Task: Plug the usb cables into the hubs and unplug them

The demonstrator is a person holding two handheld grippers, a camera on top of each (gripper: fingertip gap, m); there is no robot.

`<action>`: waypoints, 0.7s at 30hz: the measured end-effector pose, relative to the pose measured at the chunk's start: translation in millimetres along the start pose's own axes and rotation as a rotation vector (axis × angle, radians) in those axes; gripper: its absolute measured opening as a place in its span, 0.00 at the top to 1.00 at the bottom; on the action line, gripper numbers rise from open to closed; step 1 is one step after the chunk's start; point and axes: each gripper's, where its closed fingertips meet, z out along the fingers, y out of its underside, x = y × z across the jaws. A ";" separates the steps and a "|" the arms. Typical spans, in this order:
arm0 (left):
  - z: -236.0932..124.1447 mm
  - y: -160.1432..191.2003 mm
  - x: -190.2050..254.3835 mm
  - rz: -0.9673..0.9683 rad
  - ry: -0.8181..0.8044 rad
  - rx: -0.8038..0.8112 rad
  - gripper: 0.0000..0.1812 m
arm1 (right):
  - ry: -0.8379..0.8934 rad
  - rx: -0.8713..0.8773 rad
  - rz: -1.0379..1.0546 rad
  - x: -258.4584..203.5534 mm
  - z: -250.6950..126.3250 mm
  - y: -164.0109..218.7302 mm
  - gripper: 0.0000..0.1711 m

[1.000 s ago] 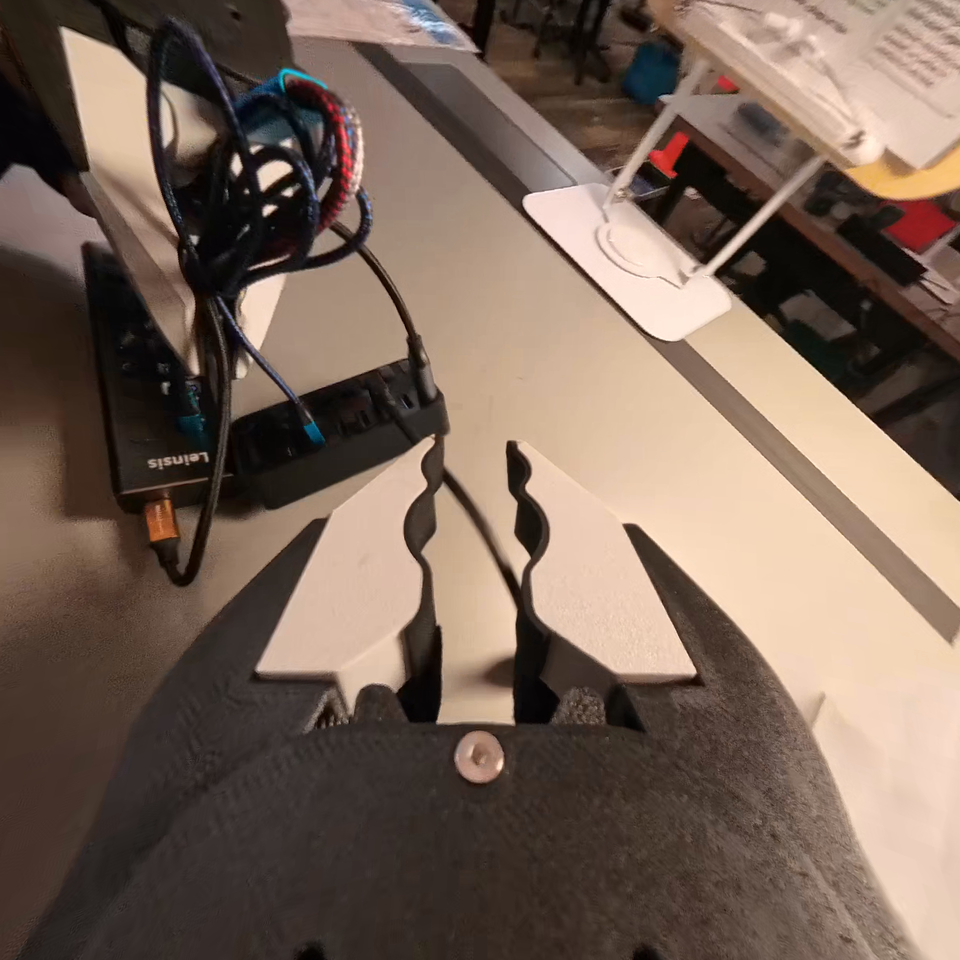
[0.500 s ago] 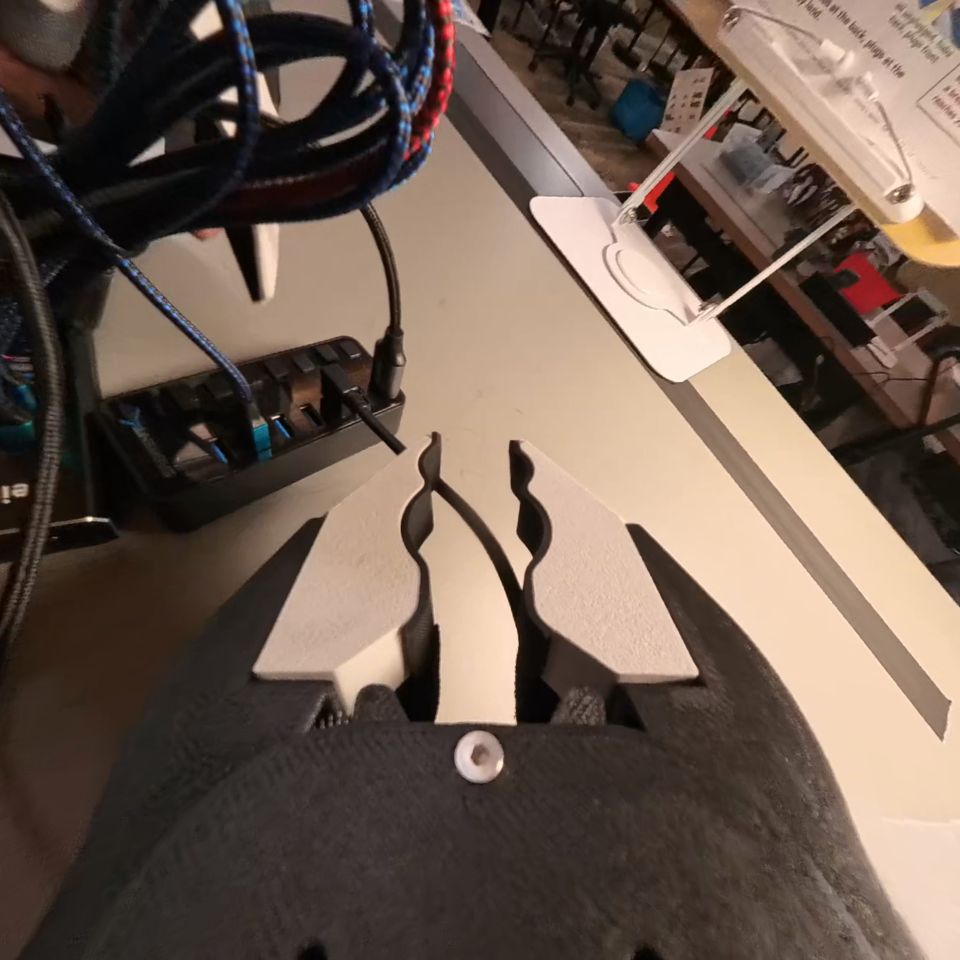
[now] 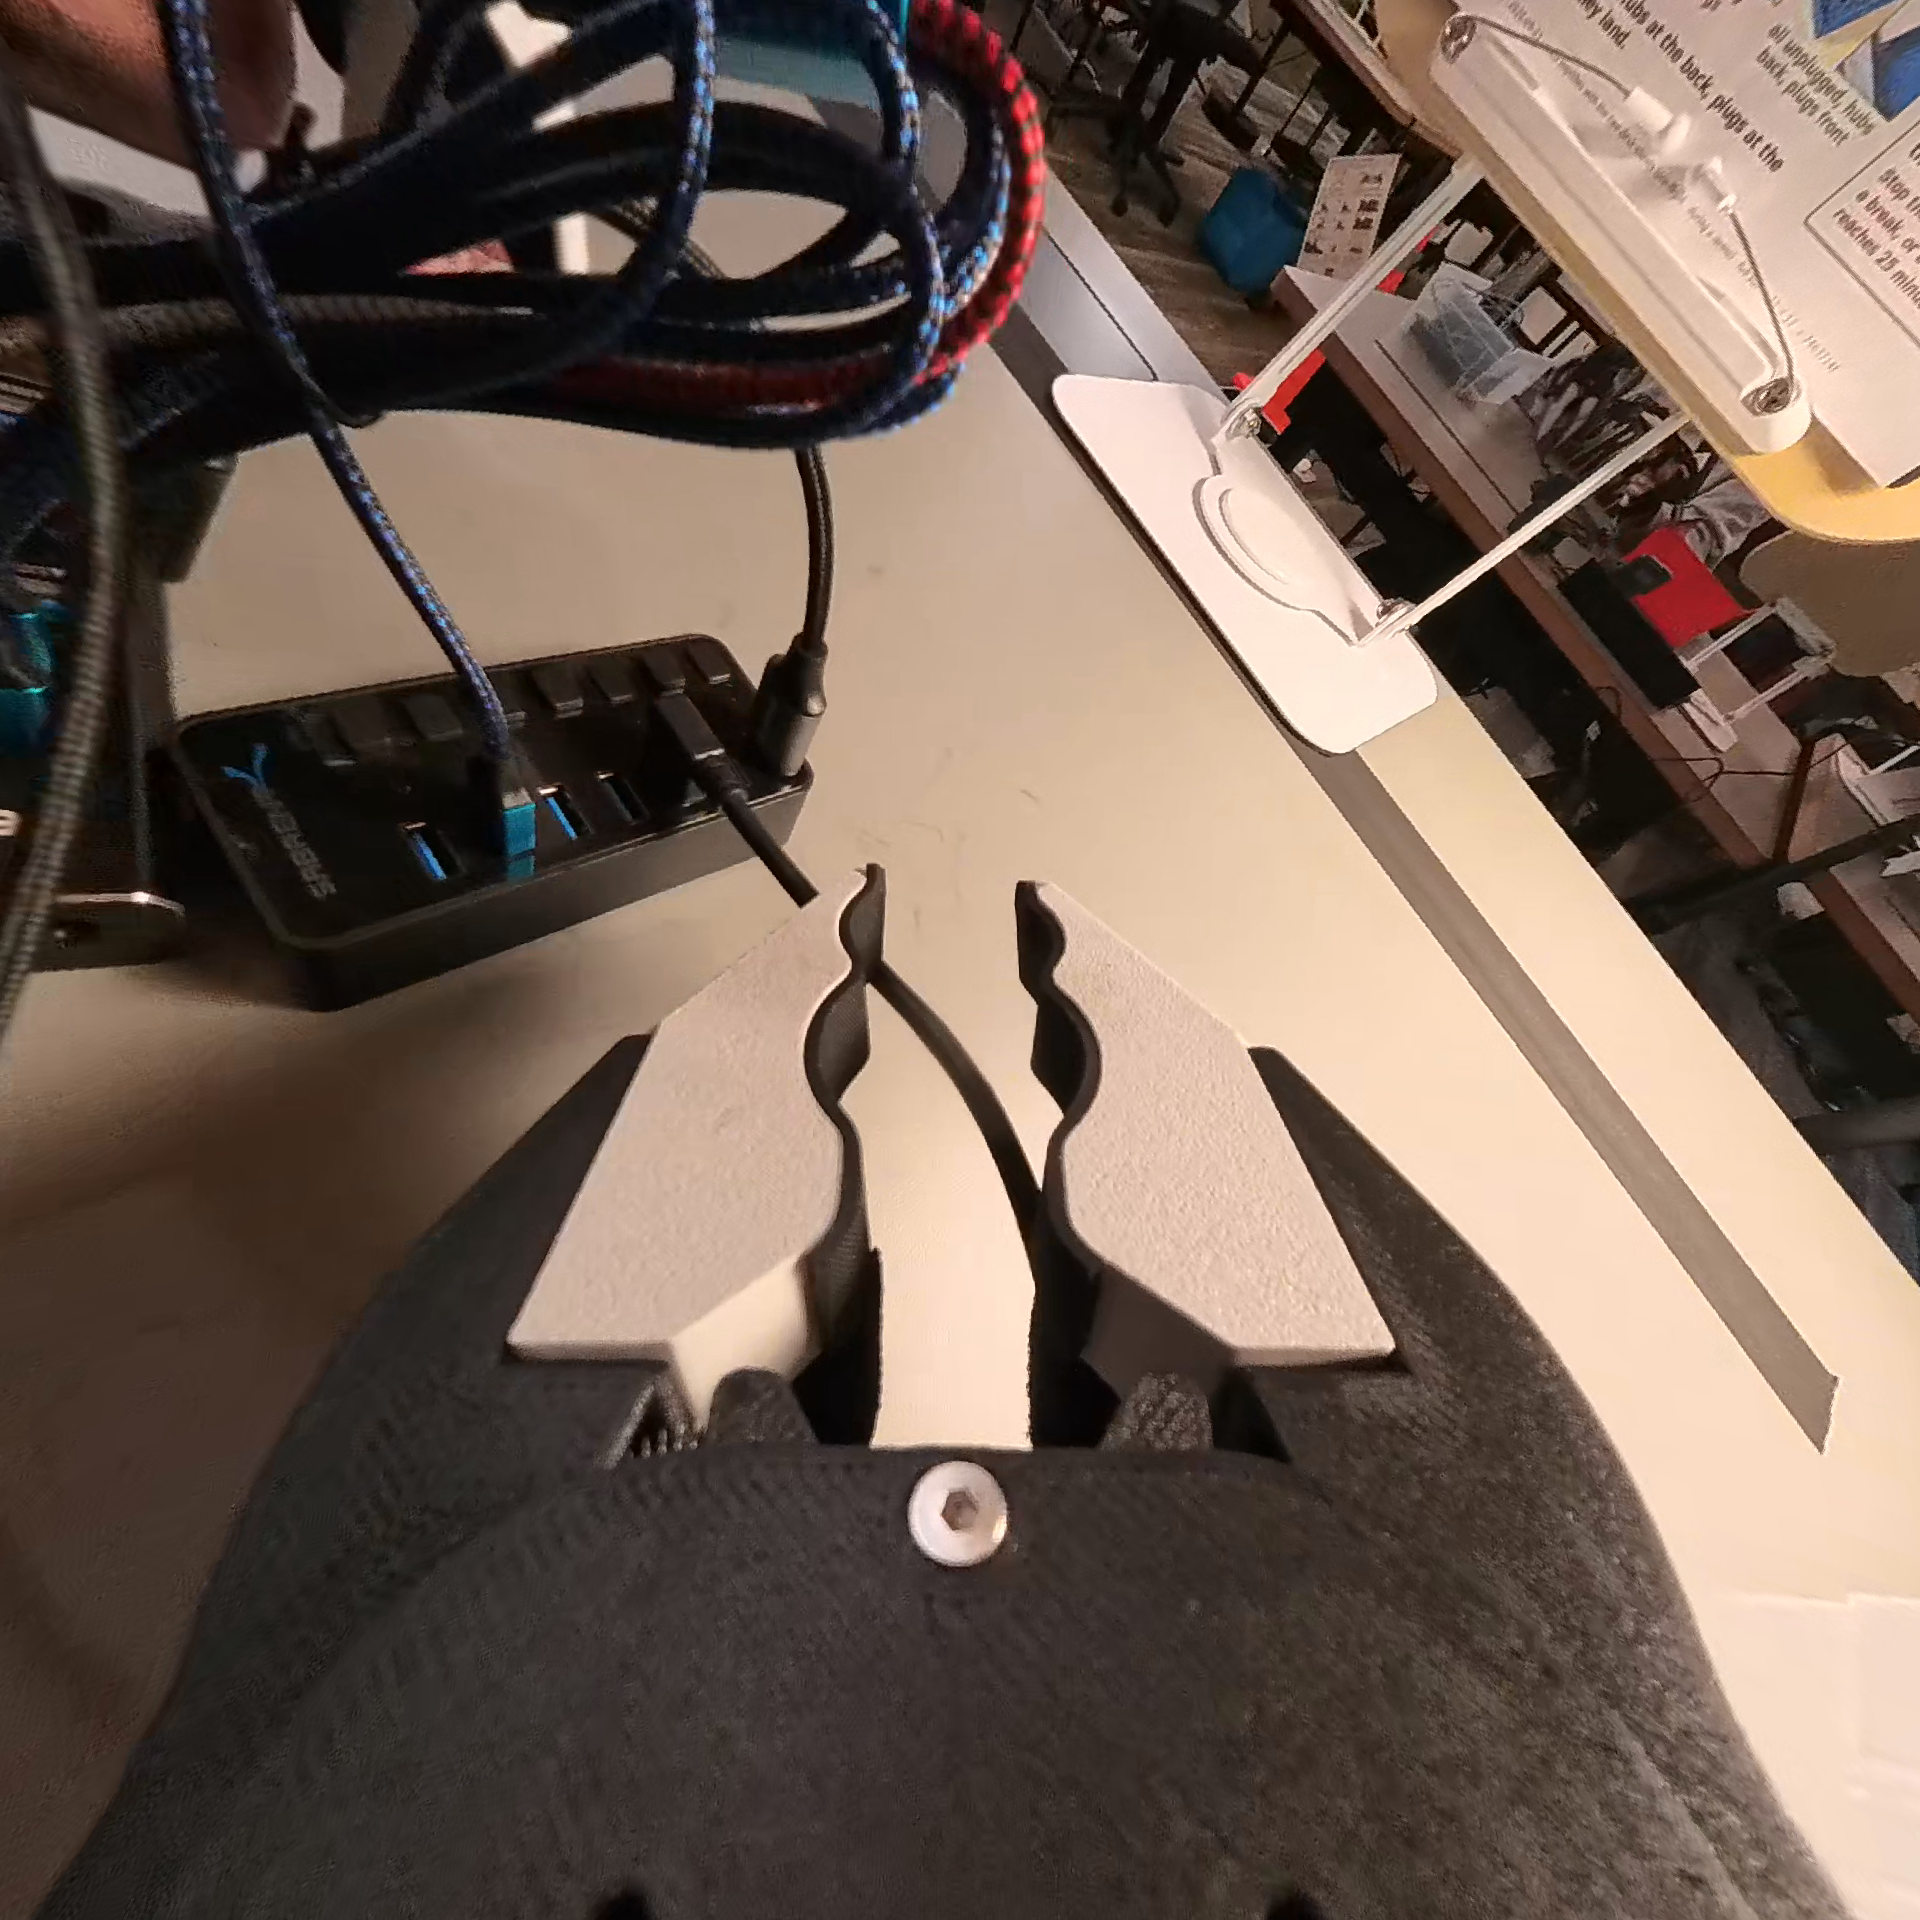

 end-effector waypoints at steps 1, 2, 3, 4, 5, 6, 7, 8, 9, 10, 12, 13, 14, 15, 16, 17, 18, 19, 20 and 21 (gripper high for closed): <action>-0.9 3.9 4.0 0.006 0.003 -0.023 0.59 | 0.004 0.000 -0.005 0.1 -0.2 -0.3 0.85; -1.1 7.8 8.7 0.024 0.003 -0.048 0.59 | 0.008 0.000 -0.011 0.1 -0.3 -0.4 0.85; -1.0 10.9 13.0 0.048 -0.004 -0.067 0.59 | 0.013 0.001 -0.016 0.1 -0.3 -0.4 0.85; -0.9 13.1 17.1 0.073 -0.012 -0.084 0.59 | 0.016 0.000 -0.018 0.2 -0.2 -0.4 0.85; -0.9 13.8 21.0 0.094 -0.019 -0.092 0.59 | 0.018 0.000 -0.018 0.5 -0.1 -0.3 0.85; -1.2 12.8 25.3 0.112 -0.023 -0.088 0.59 | 0.020 0.002 -0.016 0.7 0.0 -0.5 0.85; -1.5 10.3 28.1 0.125 -0.032 -0.073 0.59 | 0.023 0.003 -0.013 1.1 0.2 -0.5 0.85; -1.3 7.5 28.8 0.131 -0.049 -0.056 0.59 | 0.030 0.004 -0.012 1.7 0.4 -0.6 0.85; -0.1 6.0 28.0 0.132 -0.068 -0.046 0.59 | 0.039 0.004 -0.013 2.5 0.6 -0.5 0.85; 2.6 6.5 27.5 0.130 -0.080 -0.044 0.59 | 0.049 0.003 -0.015 3.3 1.0 -0.4 0.85; 11.4 14.0 29.2 0.134 -0.084 -0.083 0.60 | 0.073 0.000 -0.020 5.1 1.5 -0.2 0.85; 15.8 21.6 26.7 0.147 -0.106 -0.133 0.65 | 0.085 -0.002 -0.025 5.8 1.7 -0.1 0.85; 18.5 30.5 22.1 0.163 -0.138 -0.195 0.71 | 0.098 -0.006 -0.030 6.5 1.9 0.2 0.85; 20.1 35.2 21.5 0.173 -0.144 -0.229 0.75 | 0.109 -0.010 -0.035 7.1 2.1 0.7 0.85; 20.6 32.9 25.7 0.172 -0.124 -0.220 0.82 | 0.119 -0.016 -0.043 7.6 2.2 1.3 0.86; 18.8 31.1 26.6 0.175 -0.125 -0.218 0.84 | 0.126 -0.028 -0.054 7.6 2.4 2.8 0.86; 15.4 31.2 24.3 0.179 -0.145 -0.228 0.85 | 0.129 -0.046 -0.063 7.2 3.0 5.3 0.87; 11.2 30.8 22.7 0.186 -0.160 -0.231 0.86 | 0.133 -0.063 -0.069 7.1 3.5 8.0 0.87; 6.2 29.3 22.9 0.199 -0.164 -0.224 0.95 | 0.134 -0.078 -0.068 7.0 3.8 10.1 0.89; 1.3 27.1 21.9 0.212 -0.178 -0.212 0.95 | 0.129 -0.092 -0.063 6.3 3.9 12.1 0.89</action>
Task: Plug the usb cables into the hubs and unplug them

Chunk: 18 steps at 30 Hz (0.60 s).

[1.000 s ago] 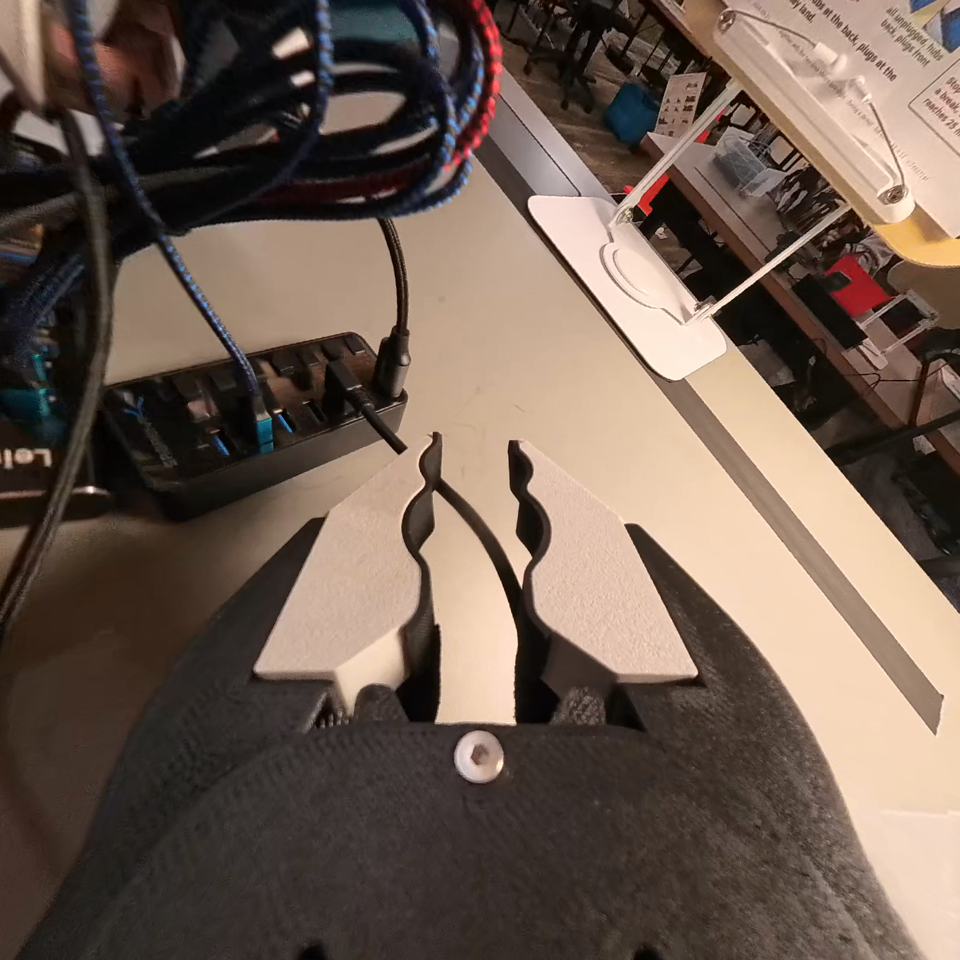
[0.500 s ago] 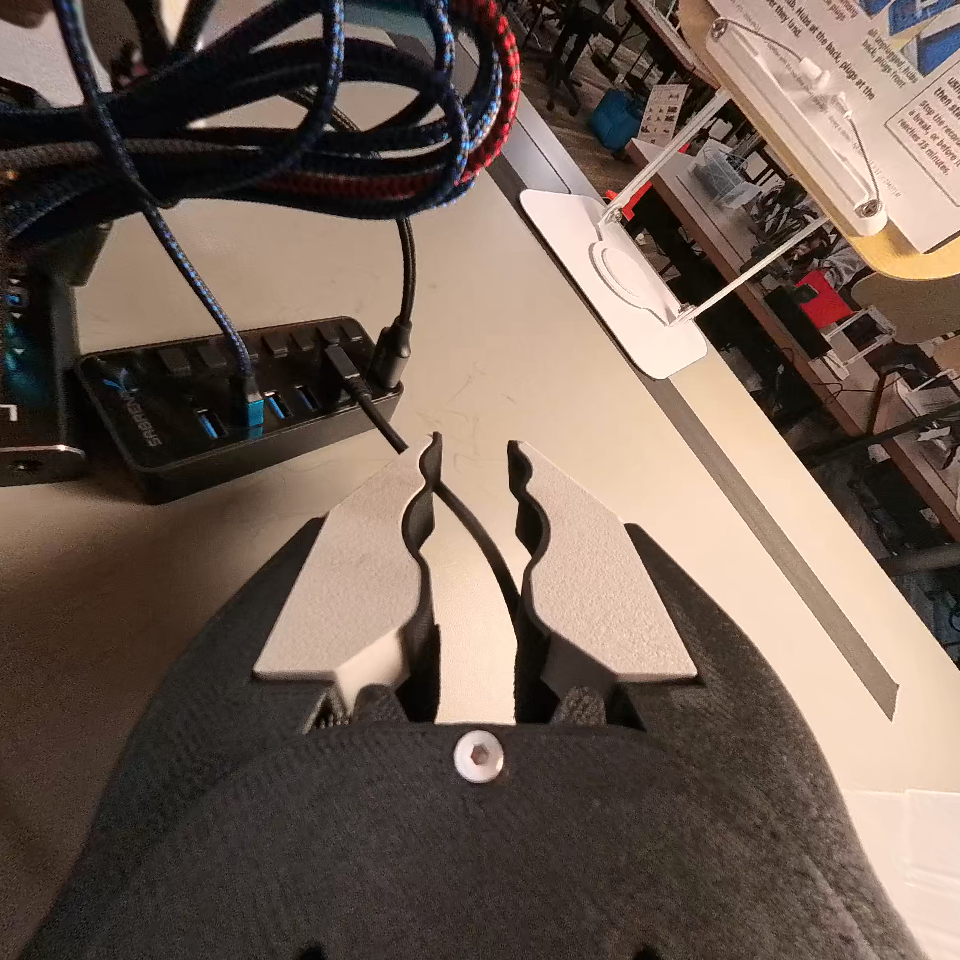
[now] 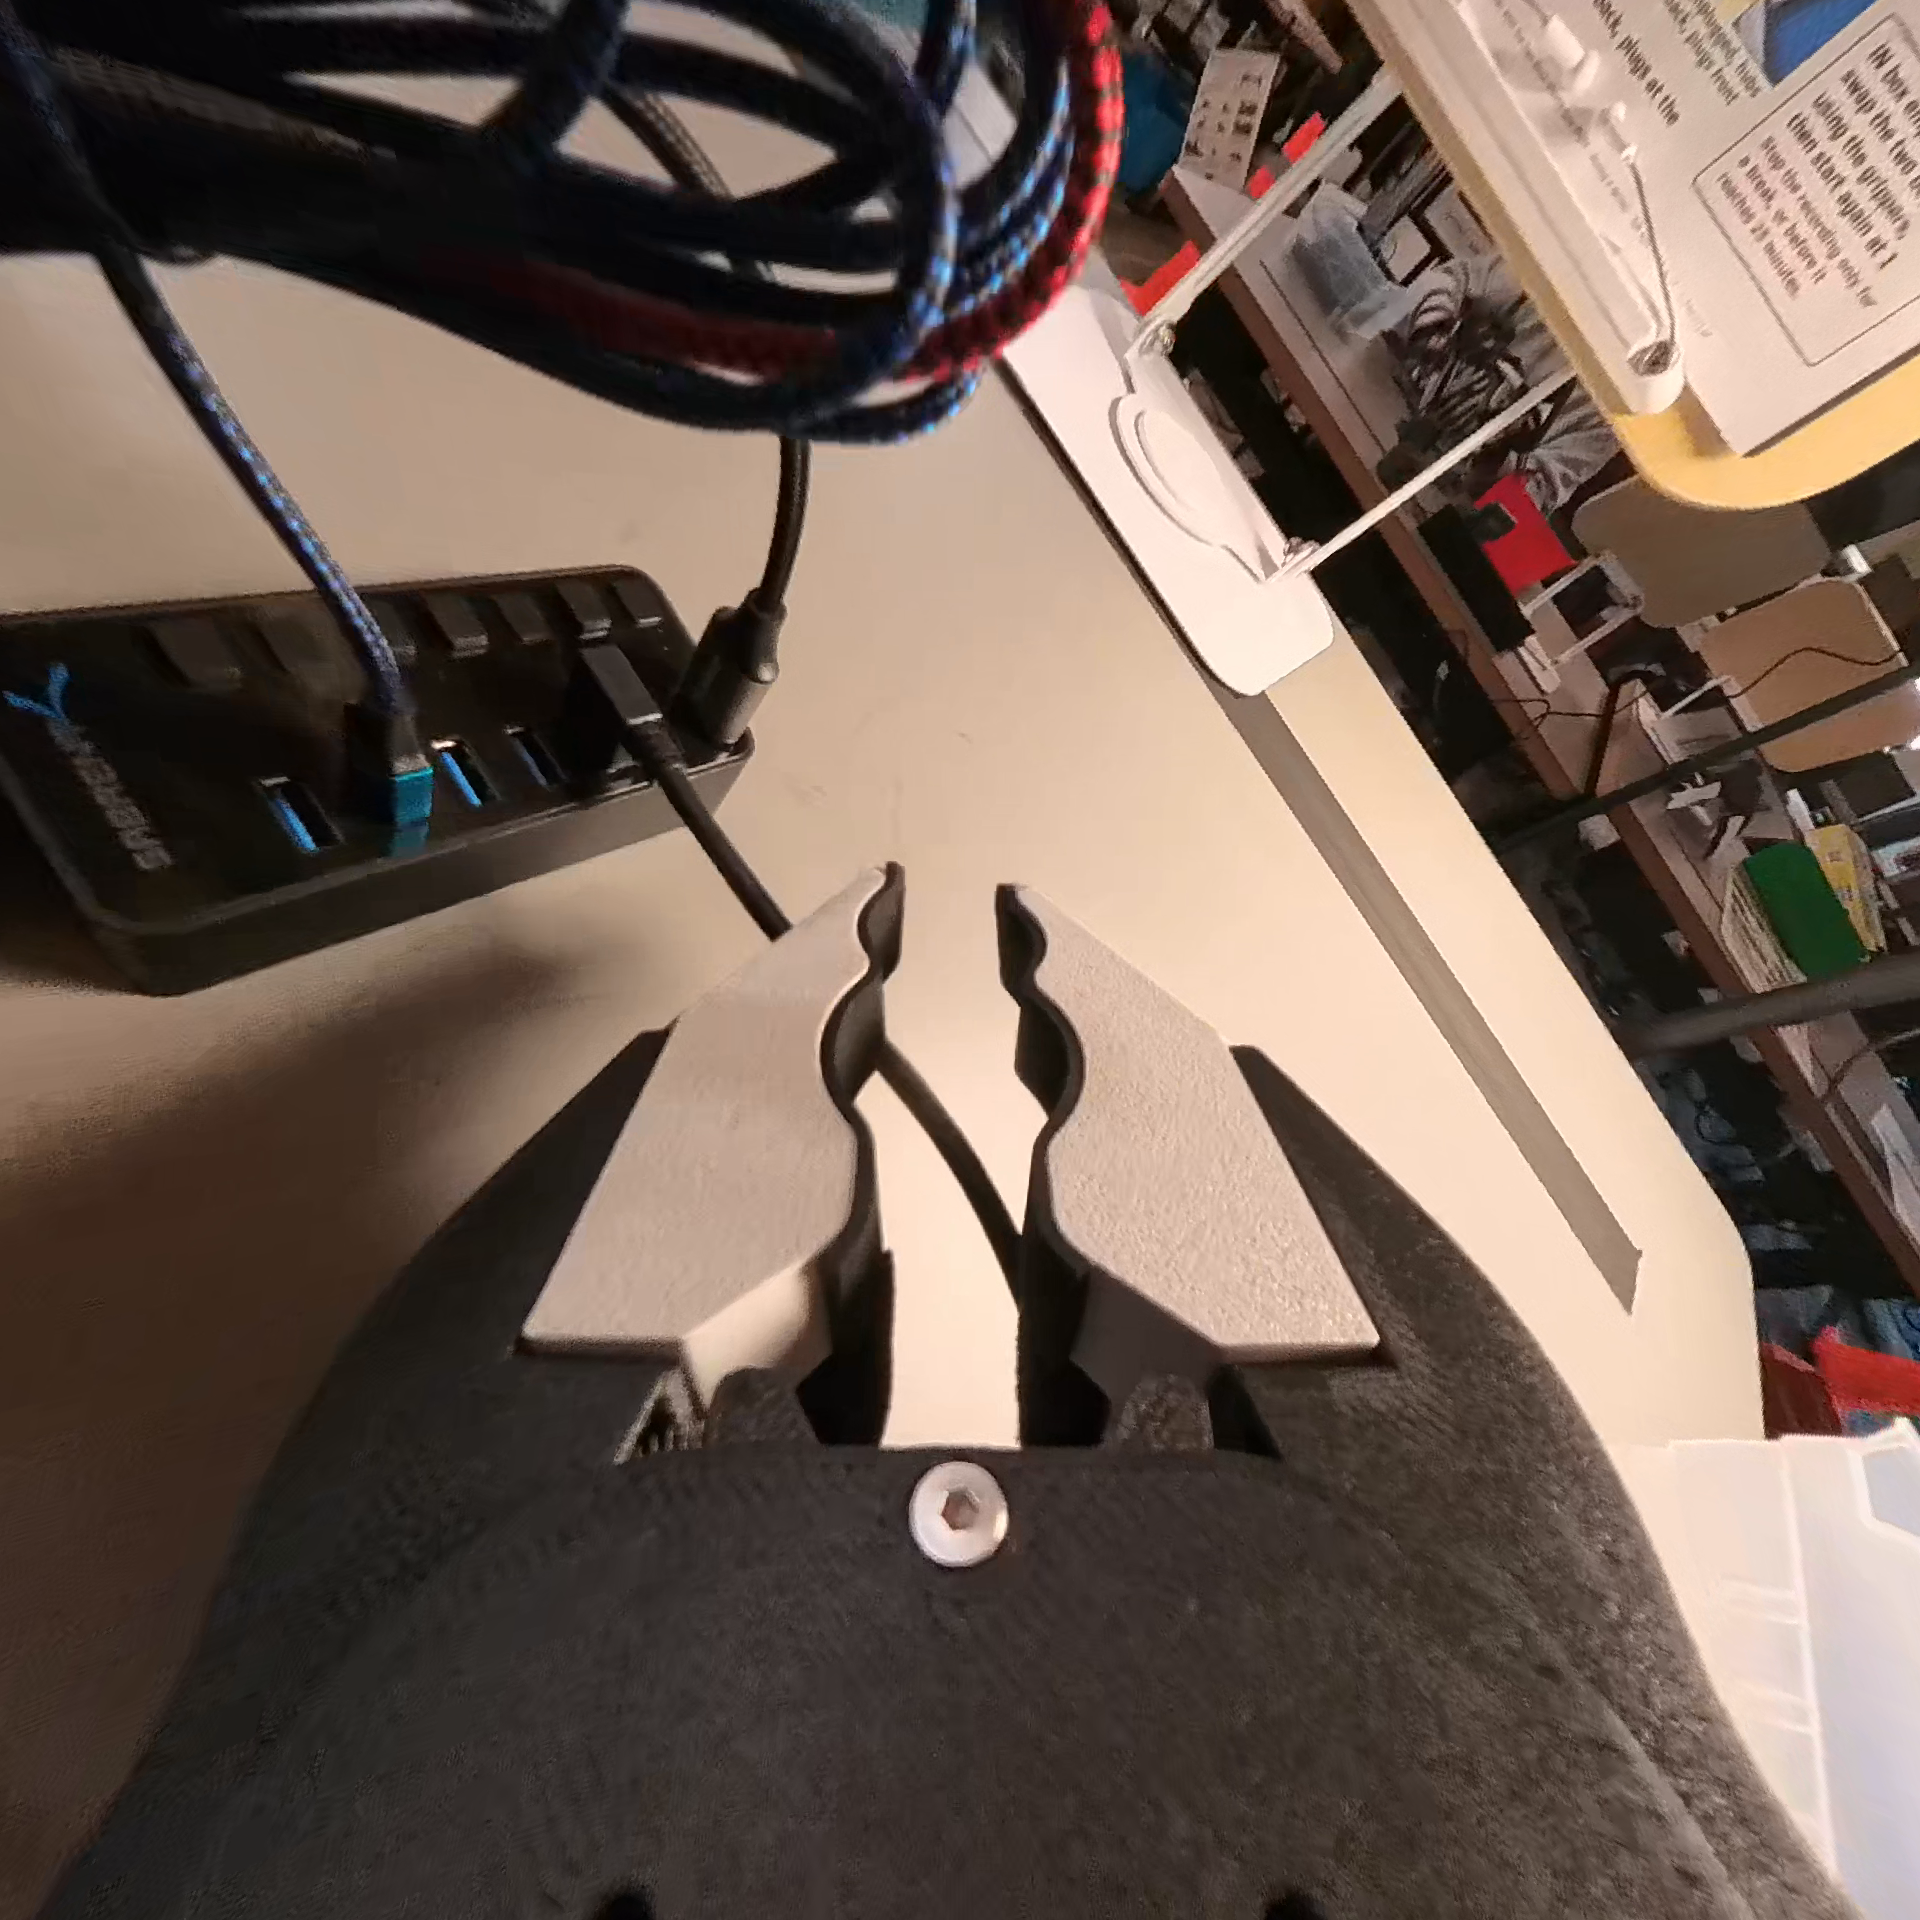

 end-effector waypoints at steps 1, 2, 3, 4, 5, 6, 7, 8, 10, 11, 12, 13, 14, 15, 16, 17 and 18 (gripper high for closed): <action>-4.4 0.3 -2.3 0.001 -0.015 0.003 0.95 | -0.013 -0.010 0.005 -1.6 -0.3 0.9 0.90; -7.7 1.2 -4.9 -0.003 -0.030 0.003 0.95 | -0.027 -0.013 0.006 -3.5 -1.1 1.0 0.91; -10.5 2.0 -8.2 -0.008 -0.050 0.006 0.95 | -0.042 -0.013 0.003 -5.4 -2.1 0.7 0.92; -13.2 2.6 -12.0 -0.016 -0.073 0.010 0.95 | -0.060 -0.018 0.000 -8.1 -3.0 1.1 0.93; -15.9 2.6 -15.5 -0.022 -0.091 0.017 0.95 | -0.083 -0.027 0.000 -11.6 -4.1 1.8 0.95; -18.7 1.9 -19.9 -0.024 -0.115 0.027 0.95 | -0.110 -0.035 0.003 -15.7 -5.3 2.4 0.97; -21.3 2.7 -25.8 -0.028 -0.147 0.029 0.95 | -0.141 -0.044 0.009 -20.3 -7.1 2.7 0.98; -23.5 3.8 -31.4 -0.036 -0.174 0.030 0.94 | -0.184 -0.051 0.020 -26.8 -9.6 2.7 0.99; -27.9 5.8 -44.8 -0.057 -0.238 0.039 0.94 | -0.289 -0.053 0.065 -42.5 -17.3 -1.1 1.00; -30.0 7.1 -51.5 -0.067 -0.271 0.044 0.93 | -0.339 -0.045 0.091 -49.7 -22.2 -5.2 1.00; -32.2 7.9 -58.0 -0.074 -0.304 0.052 0.93 | -0.396 -0.028 0.120 -57.4 -28.2 -11.0 1.00; -34.7 8.8 -64.9 -0.078 -0.343 0.058 0.92 | -0.455 0.003 0.153 -64.3 -35.2 -19.3 1.00; -37.8 9.7 -72.2 -0.080 -0.388 0.064 0.92 | -0.516 0.036 0.181 -71.3 -42.5 -27.5 0.98; -41.2 10.9 -78.4 -0.076 -0.428 0.068 0.91 | -0.577 0.053 0.199 -78.7 -49.0 -32.7 0.92; -44.2 12.1 -81.8 -0.072 -0.450 0.074 0.90 | -0.602 0.068 0.204 -81.8 -52.1 -36.1 0.90; -46.1 12.7 -81.1 -0.071 -0.440 0.085 0.90 | -0.602 0.085 0.198 -82.0 -52.8 -37.8 0.90; -47.8 12.6 -78.7 -0.075 -0.417 0.100 0.89 | -0.595 0.096 0.188 -80.7 -51.9 -37.7 0.90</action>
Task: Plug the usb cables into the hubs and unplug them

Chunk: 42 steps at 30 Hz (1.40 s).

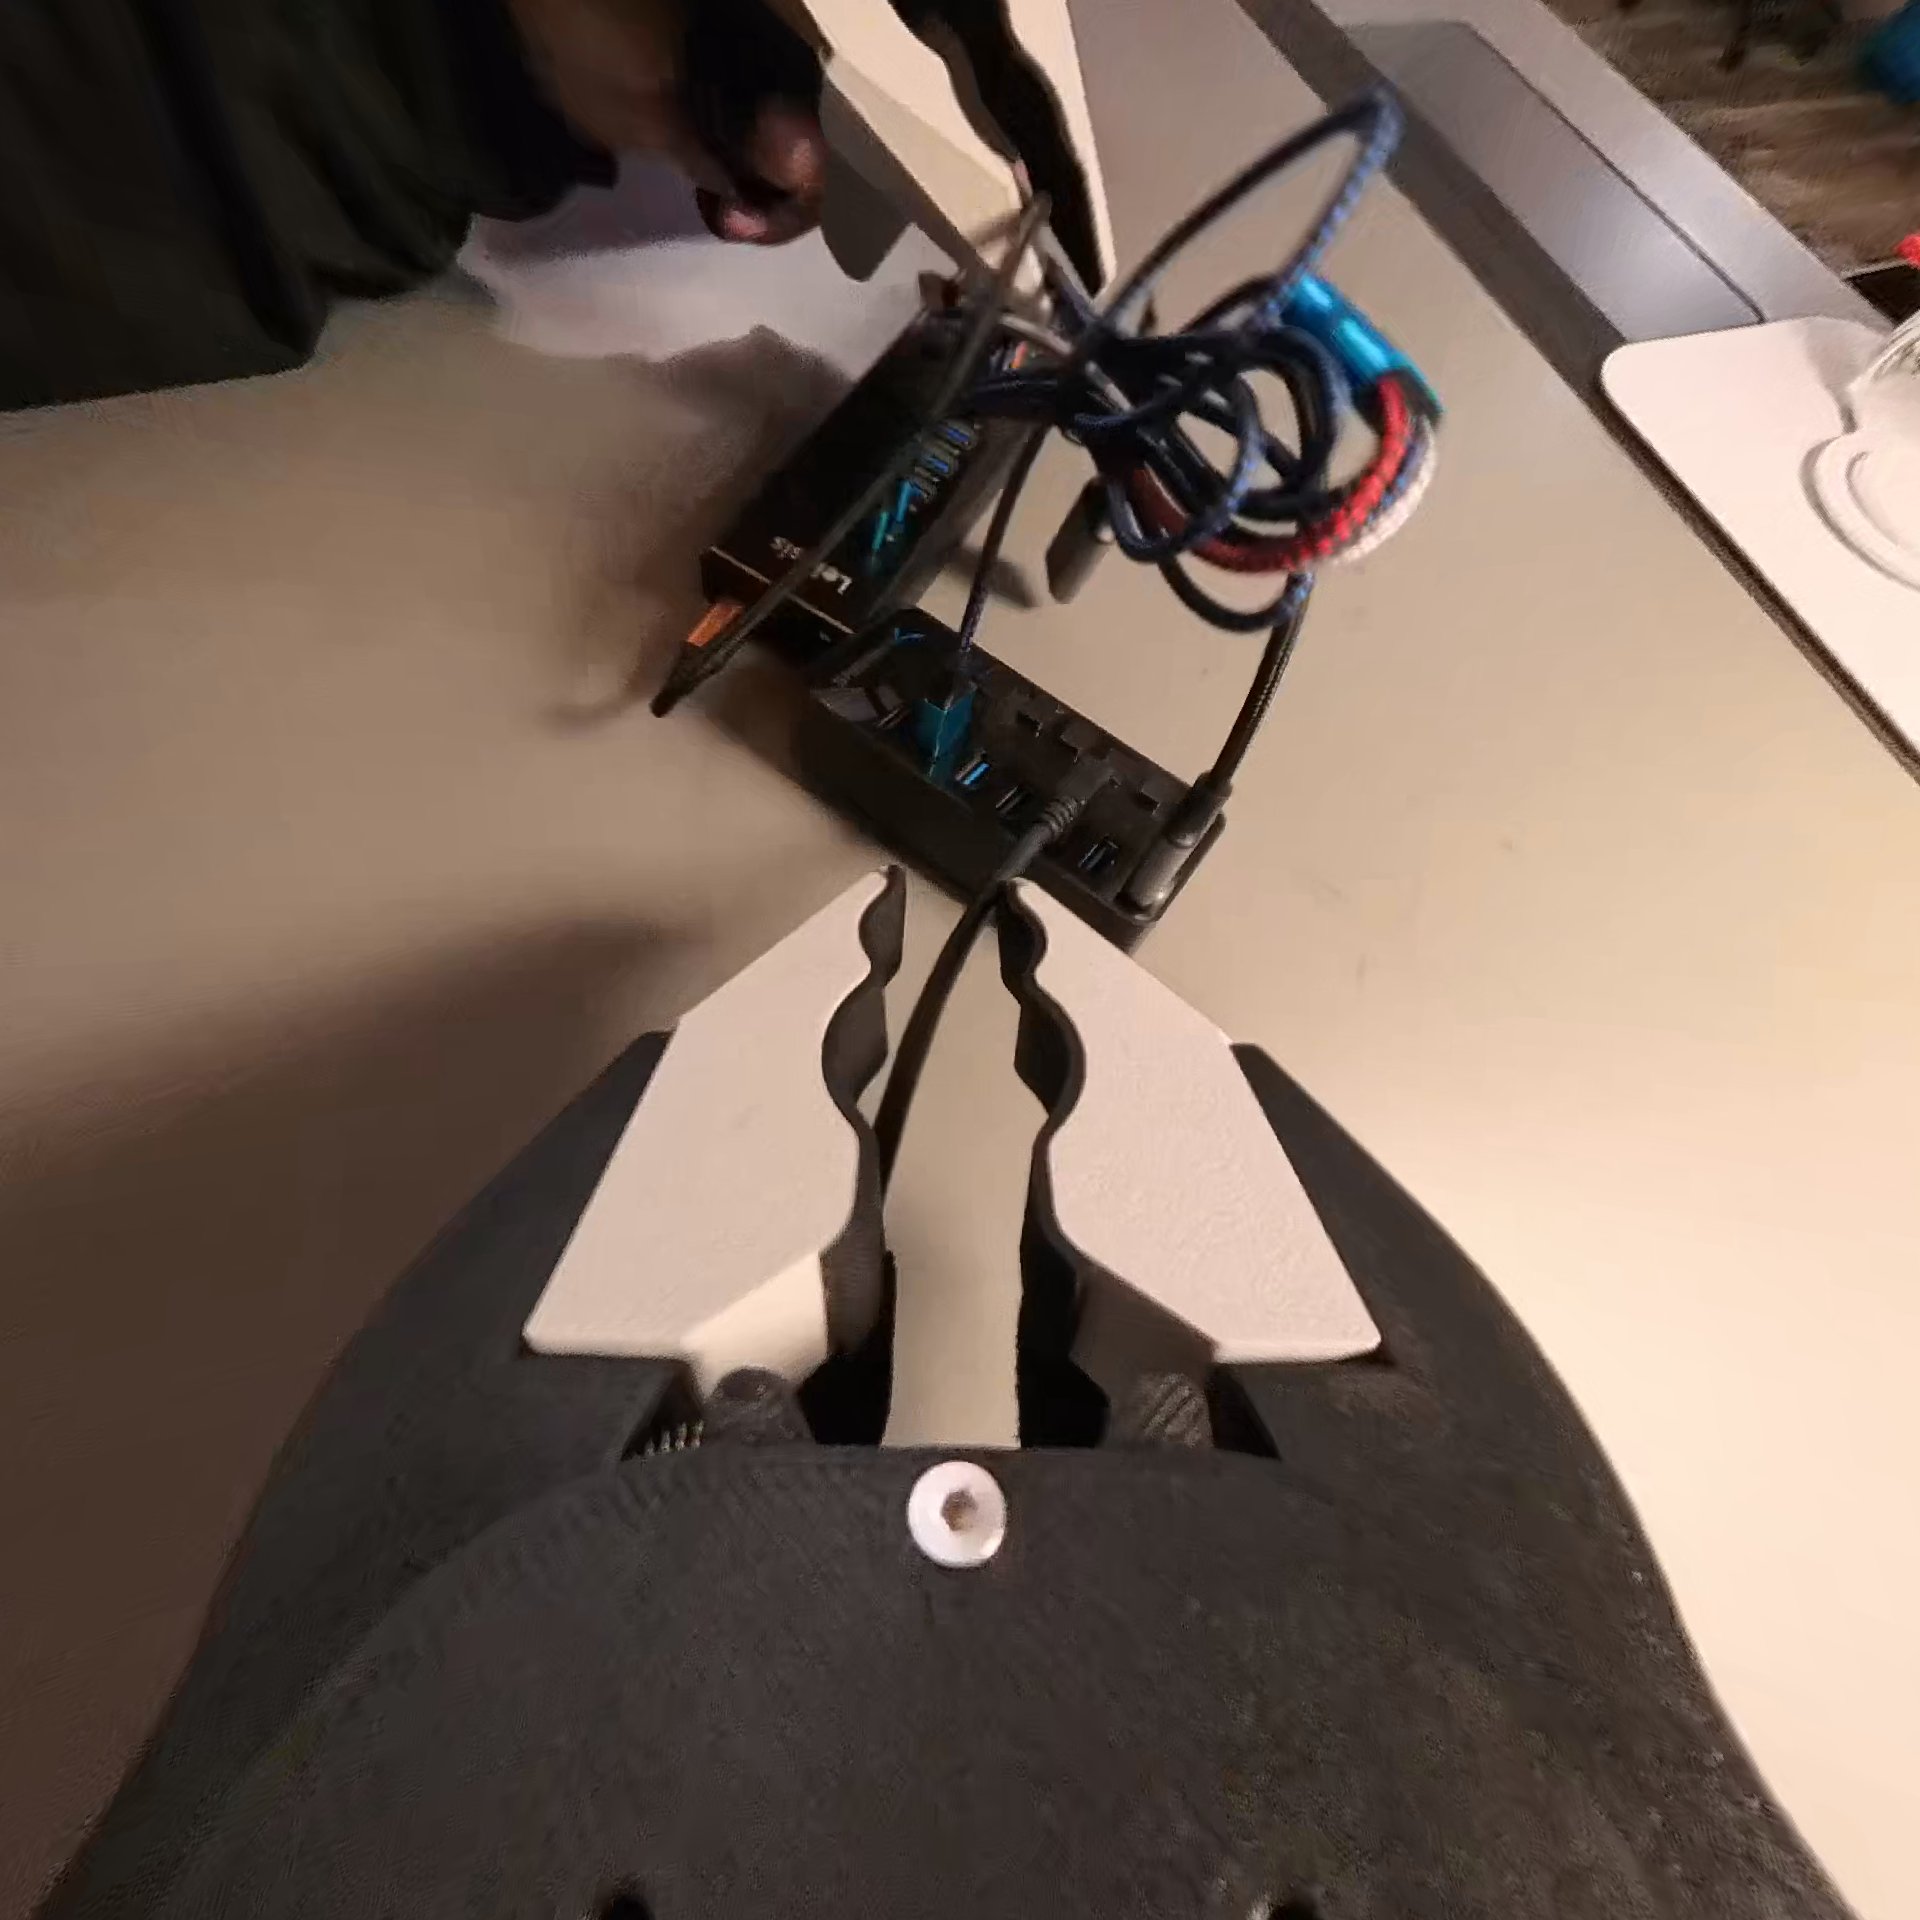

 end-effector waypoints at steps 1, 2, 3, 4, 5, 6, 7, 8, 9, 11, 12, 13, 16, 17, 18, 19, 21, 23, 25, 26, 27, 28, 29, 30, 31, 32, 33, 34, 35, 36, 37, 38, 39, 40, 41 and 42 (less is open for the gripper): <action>-2.5 -0.3 1.1 -0.009 0.019 0.009 0.89 | 0.006 0.008 -0.012 2.6 -0.2 0.5 0.90; -5.1 -0.6 2.3 -0.011 0.035 0.011 0.88 | 0.005 0.025 -0.024 4.7 -1.1 0.1 0.90; -7.9 -0.9 3.3 -0.001 0.041 0.010 0.88 | -0.007 0.051 -0.032 5.7 -2.8 -1.5 0.90; -11.0 -3.0 3.7 0.015 0.040 0.016 0.87 | -0.026 0.085 -0.033 6.3 -5.5 -4.2 0.90; -14.3 -6.0 4.5 0.029 0.038 0.027 0.87 | -0.049 0.120 -0.026 6.6 -8.9 -7.4 0.90; -17.4 -7.7 7.2 0.044 0.049 0.031 0.87 | -0.074 0.155 -0.012 7.0 -12.7 -10.4 0.90; -21.0 -11.6 10.3 0.051 0.063 0.047 0.87 | -0.094 0.190 0.004 8.1 -16.6 -13.9 0.90; -25.4 -17.1 13.2 0.052 0.076 0.074 0.87 | -0.106 0.227 0.020 10.2 -20.6 -17.7 0.90; -30.3 -22.9 15.1 0.053 0.086 0.102 0.87 | -0.116 0.264 0.037 12.6 -24.6 -21.6 0.90; -41.0 -33.7 16.0 0.049 0.092 0.154 0.87 | -0.118 0.334 0.077 20.2 -31.0 -28.1 0.90; -45.5 -38.2 16.7 0.042 0.097 0.178 0.87 | -0.104 0.357 0.103 26.4 -32.0 -29.4 0.90; -48.3 -41.7 18.2 0.032 0.107 0.199 0.87 | -0.079 0.363 0.133 34.2 -31.1 -28.2 0.90; -45.0 -47.2 28.6 0.005 0.149 0.224 0.87 | 0.020 0.317 0.193 57.5 -22.4 -15.2 0.90; -40.9 -48.5 34.6 0.002 0.167 0.224 0.87 | 0.041 0.307 0.206 62.6 -20.9 -12.4 0.90; -35.9 -50.4 41.0 0.003 0.181 0.221 0.86 | 0.053 0.297 0.217 65.5 -19.7 -10.1 0.90; -29.9 -52.8 46.3 0.004 0.182 0.218 0.85 | 0.059 0.280 0.222 66.7 -18.2 -7.6 0.89; -17.5 -58.3 57.5 -0.001 0.181 0.204 0.83 | 0.061 0.235 0.213 63.4 -13.8 -3.0 0.89; -6.9 -63.4 71.5 -0.021 0.189 0.177 0.81 | 0.015 0.151 0.197 48.5 -5.9 3.9 0.89; 1.9 -66.9 84.3 -0.067 0.191 0.130 0.81 | -0.060 0.055 0.170 25.6 3.5 11.8 0.89; 6.0 -68.7 89.8 -0.092 0.186 0.110 0.81 | -0.080 0.028 0.146 15.8 7.1 13.1 0.87; 10.5 -68.8 95.1 -0.111 0.176 0.083 0.80 | -0.083 0.010 0.120 9.4 9.7 12.8 0.84; 15.7 -66.4 99.2 -0.123 0.155 0.046 0.79 | -0.069 -0.002 0.098 6.9 11.3 11.8 0.84; 21.2 -62.0 102.3 -0.131 0.126 0.002 0.79 | -0.047 -0.013 0.088 7.4 12.1 10.7 0.84; 26.3 -57.9 106.5 -0.133 0.106 -0.035 0.77 | -0.017 -0.015 0.084 10.4 12.2 8.7 0.84; 30.9 -52.9 110.3 -0.143 0.086 -0.072 0.77 | 0.018 -0.003 0.073 14.8 11.3 5.2 0.84; 35.2 -47.2 114.5 -0.146 0.074 -0.118 0.77 | 0.054 0.011 0.057 19.5 9.8 1.7 0.85; 39.2 -41.9 117.0 -0.135 0.057 -0.153 0.76 | 0.090 0.023 0.044 24.6 7.9 -0.9 0.85; 42.5 -36.2 116.3 -0.126 0.025 -0.187 0.75 | 0.130 0.034 0.032 30.8 6.2 -3.3 0.86; 45.3 -29.4 113.8 -0.118 -0.010 -0.224 0.76 | 0.167 0.046 0.022 36.2 4.9 -5.6 0.86; 47.7 -22.7 110.9 -0.110 -0.042 -0.258 0.76 | 0.192 0.056 0.019 40.0 4.6 -8.2 0.87; 49.6 -17.0 108.6 -0.104 -0.065 -0.284 0.76 | 0.204 0.064 0.022 41.4 5.7 -10.7 0.87; 51.0 -12.0 106.4 -0.104 -0.084 -0.308 0.75 | 0.206 0.067 0.022 40.7 8.1 -13.0 0.87; 51.9 -7.6 104.6 -0.104 -0.098 -0.331 0.74 | 0.206 0.067 0.016 39.1 11.2 -15.2 0.87; 52.4 -3.9 103.0 -0.100 -0.111 -0.351 0.73 | 0.213 0.062 0.001 38.6 14.4 -17.2 0.87; 52.5 -1.2 102.0 -0.092 -0.122 -0.367 0.72 | 0.224 0.050 -0.020 38.8 17.6 -19.0 0.87; 52.6 0.6 101.4 -0.084 -0.132 -0.379 0.71 | 0.234 0.034 -0.044 39.3 20.6 -20.8 0.88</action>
